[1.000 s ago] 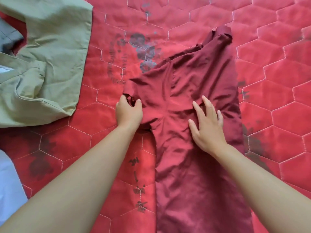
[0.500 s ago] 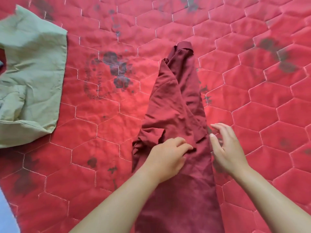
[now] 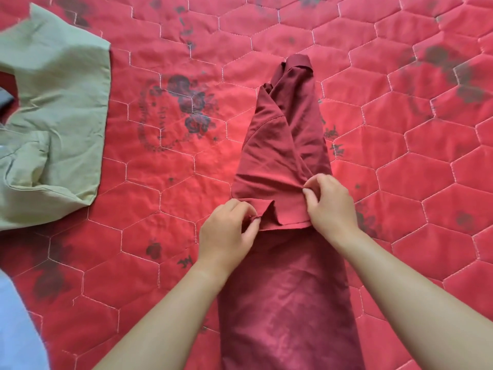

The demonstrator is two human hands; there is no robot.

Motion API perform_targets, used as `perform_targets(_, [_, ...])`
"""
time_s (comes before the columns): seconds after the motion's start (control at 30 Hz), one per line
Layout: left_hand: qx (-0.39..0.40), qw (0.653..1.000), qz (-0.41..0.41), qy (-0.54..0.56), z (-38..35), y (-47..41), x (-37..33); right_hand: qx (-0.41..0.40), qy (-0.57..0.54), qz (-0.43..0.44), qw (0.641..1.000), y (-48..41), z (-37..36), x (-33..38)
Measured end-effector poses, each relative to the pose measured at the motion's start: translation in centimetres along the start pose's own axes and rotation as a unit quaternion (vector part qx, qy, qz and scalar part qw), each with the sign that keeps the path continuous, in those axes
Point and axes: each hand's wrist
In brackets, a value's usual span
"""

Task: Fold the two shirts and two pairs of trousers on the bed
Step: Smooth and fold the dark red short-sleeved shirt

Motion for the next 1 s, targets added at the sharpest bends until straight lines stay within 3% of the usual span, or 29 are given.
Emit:
perform_targets(0.13, [-0.027, 0.998, -0.062, -0.014, -0.5, 2.3, 0.1, -0.090, -0.073, 0.027, 0.993, -0.5, 1.8, -0.2])
perform_targets(0.3, [0.141, 0.970, -0.115, -0.160, -1.8, 3.5, 0.9, 0.008, 0.012, -0.027, 1.000, -0.2, 1.3, -1.3])
perform_targets(0.33, [0.141, 0.970, -0.115, -0.159, -1.6, 3.4, 0.9, 0.009, 0.030, -0.028, 0.999, -0.1, 1.2, -1.3])
perform_targets(0.47, [-0.055, 0.994, -0.073, -0.059, -0.9, 1.0, -0.1, -0.035, 0.069, 0.098, 0.992, -0.3, 0.1, 0.5])
perform_targets(0.5, [-0.073, 0.994, -0.063, -0.055, -1.0, 0.1, -0.3, -0.023, 0.063, 0.134, 0.989, -0.3, -0.4, 1.0])
perform_targets(0.53, [-0.063, 0.995, -0.054, -0.059, -1.2, -0.8, -0.4, 0.004, 0.062, 0.161, 0.985, -0.4, -1.1, 1.4])
perform_targets(0.6, [0.032, 0.993, -0.056, -0.094, -1.9, -2.0, 0.1, 0.087, 0.106, 0.180, 0.974, -0.7, -2.3, 1.2])
perform_targets(0.7, [0.147, 0.962, -0.086, -0.211, -4.0, -2.1, 2.5, 0.166, 0.242, 0.164, 0.942, -1.5, -2.8, -1.6])
perform_targets(0.77, [0.134, 0.960, -0.096, -0.228, -4.4, -1.8, 3.0, 0.151, 0.261, 0.166, 0.939, -1.6, -2.6, -2.7])
perform_targets(0.9, [0.031, 0.967, -0.127, -0.220, -4.8, -1.0, 1.9, 0.088, 0.217, 0.212, 0.949, 0.5, -2.7, -2.3])
perform_targets(1.0, [0.092, 0.949, -0.168, -0.249, -5.3, 0.8, 2.2, 0.137, 0.257, 0.211, 0.933, 2.7, -2.3, -4.0])
Point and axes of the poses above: each hand's wrist, its own y-axis away from the middle knuckle, its own z-axis out of the back of the hand, x = y × z, and after that the axes turned 7 degrees about -y, right-handed
